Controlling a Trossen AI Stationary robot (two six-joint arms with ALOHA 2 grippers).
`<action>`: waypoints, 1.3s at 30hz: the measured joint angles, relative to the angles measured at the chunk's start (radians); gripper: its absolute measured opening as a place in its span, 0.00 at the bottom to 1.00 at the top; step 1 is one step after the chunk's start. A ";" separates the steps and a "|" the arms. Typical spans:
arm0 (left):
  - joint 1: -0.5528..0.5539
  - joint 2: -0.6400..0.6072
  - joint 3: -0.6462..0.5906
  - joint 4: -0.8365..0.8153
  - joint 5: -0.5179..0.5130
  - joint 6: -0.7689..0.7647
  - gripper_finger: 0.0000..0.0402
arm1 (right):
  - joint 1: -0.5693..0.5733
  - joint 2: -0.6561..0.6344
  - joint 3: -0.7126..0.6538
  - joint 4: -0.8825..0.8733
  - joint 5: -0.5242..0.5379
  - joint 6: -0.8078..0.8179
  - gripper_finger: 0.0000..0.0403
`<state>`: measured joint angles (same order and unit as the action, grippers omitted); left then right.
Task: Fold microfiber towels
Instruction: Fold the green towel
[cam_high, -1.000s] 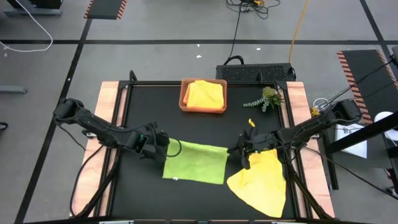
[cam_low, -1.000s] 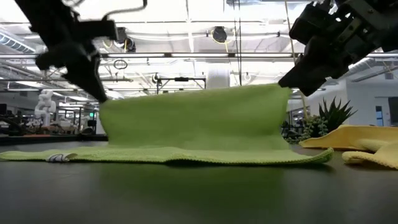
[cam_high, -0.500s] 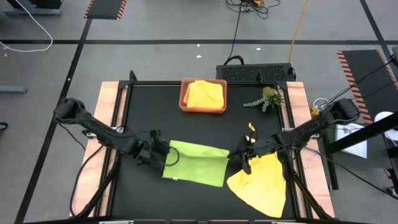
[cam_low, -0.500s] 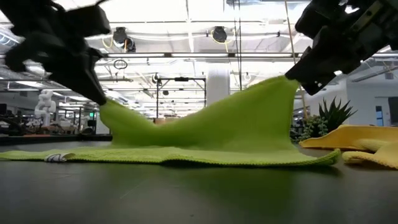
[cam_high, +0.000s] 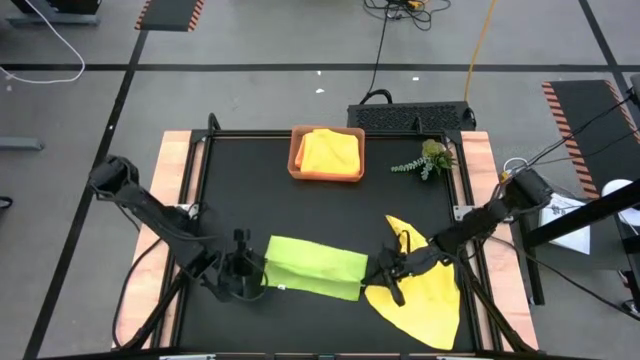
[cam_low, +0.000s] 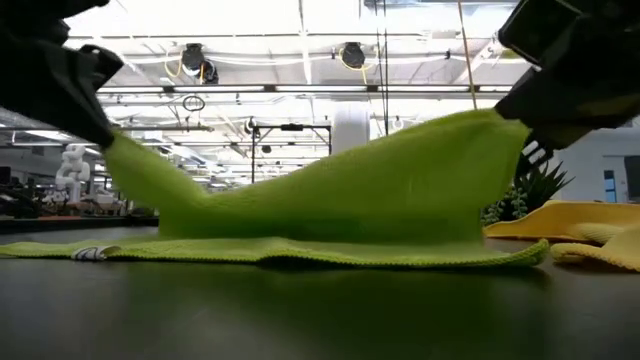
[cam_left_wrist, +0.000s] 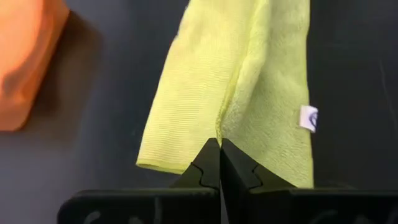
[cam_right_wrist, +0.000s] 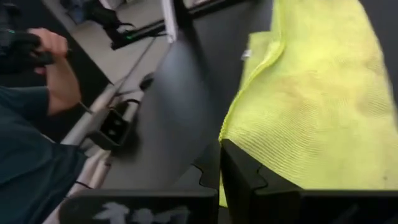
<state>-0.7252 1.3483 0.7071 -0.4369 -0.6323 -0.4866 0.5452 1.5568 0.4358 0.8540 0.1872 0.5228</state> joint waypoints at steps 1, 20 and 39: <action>-0.005 0.013 0.000 0.000 0.000 -0.014 0.00 | 0.006 0.017 0.000 0.026 0.000 -0.001 0.00; -0.033 0.190 0.000 0.172 0.335 -0.087 0.15 | 0.024 0.170 0.025 0.161 -0.233 0.123 0.16; 0.062 0.188 0.077 0.343 0.017 0.152 0.17 | -0.080 0.169 0.181 -0.002 -0.071 -0.098 0.30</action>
<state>-0.6628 1.5368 0.7843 -0.0940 -0.6155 -0.3350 0.4647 1.7262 0.6165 0.8516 0.1157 0.4249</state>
